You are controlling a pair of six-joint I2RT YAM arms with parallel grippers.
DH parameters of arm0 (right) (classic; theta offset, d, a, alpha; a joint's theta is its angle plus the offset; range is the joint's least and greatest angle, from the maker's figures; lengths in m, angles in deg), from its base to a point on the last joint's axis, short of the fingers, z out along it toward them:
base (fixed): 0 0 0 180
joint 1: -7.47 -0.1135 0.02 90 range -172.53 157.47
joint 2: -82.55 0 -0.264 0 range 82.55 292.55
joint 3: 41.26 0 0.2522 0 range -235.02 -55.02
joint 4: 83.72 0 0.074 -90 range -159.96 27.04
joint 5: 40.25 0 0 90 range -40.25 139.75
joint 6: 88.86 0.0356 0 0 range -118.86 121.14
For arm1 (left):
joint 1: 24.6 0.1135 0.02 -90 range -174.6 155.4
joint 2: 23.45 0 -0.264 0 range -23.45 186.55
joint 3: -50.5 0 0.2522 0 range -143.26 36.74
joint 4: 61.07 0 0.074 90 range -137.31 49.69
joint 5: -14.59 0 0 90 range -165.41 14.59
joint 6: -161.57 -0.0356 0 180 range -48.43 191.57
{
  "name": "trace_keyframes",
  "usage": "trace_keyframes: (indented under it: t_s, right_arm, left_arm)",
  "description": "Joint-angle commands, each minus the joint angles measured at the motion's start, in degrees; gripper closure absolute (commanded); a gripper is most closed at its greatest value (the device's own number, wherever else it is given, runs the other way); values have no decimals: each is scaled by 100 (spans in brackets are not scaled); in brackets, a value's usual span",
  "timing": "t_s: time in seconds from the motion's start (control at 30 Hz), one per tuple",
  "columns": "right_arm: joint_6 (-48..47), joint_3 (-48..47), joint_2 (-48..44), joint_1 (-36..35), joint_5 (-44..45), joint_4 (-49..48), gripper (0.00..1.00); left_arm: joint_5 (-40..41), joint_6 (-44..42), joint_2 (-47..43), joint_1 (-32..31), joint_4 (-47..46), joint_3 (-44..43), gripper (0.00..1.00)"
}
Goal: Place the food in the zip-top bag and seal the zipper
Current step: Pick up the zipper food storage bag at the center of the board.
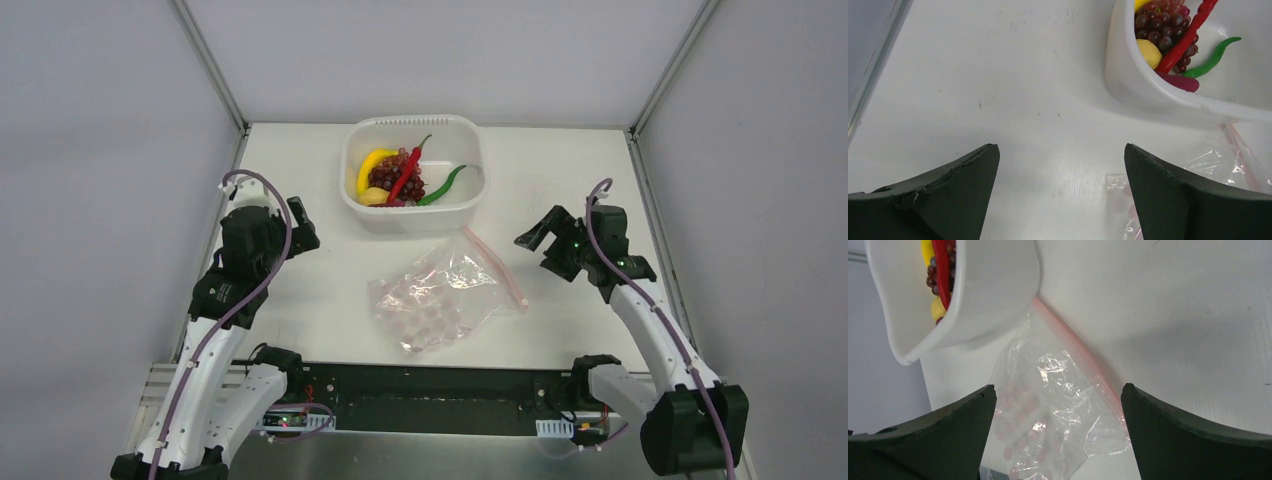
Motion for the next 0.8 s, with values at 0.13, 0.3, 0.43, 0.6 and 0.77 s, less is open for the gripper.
trace_keyframes:
  t_s: [0.13, 0.3, 0.43, 0.6, 0.77]
  right_arm:
    - [152, 125, 1706, -293, -1138, -682, 15]
    - [85, 47, 2468, -400, -920, -1151, 23]
    - [-230, -33, 2802, -477, -1109, -1258, 32]
    - [-376, 189, 2792, -555, -1763, -1623, 46]
    - [-345, 555, 2519, -564, -2155, -2039, 78]
  left_arm:
    - [-661, 746, -684, 69, -428, 664, 0]
    - [-1415, 705, -1017, 72, -477, 879, 0]
    - [-2171, 748, -1148, 71, -650, 1082, 0]
    - [-3244, 979, -1129, 72, -1260, 1405, 0]
    - [-3835, 1290, -886, 38, -1608, 1557, 0]
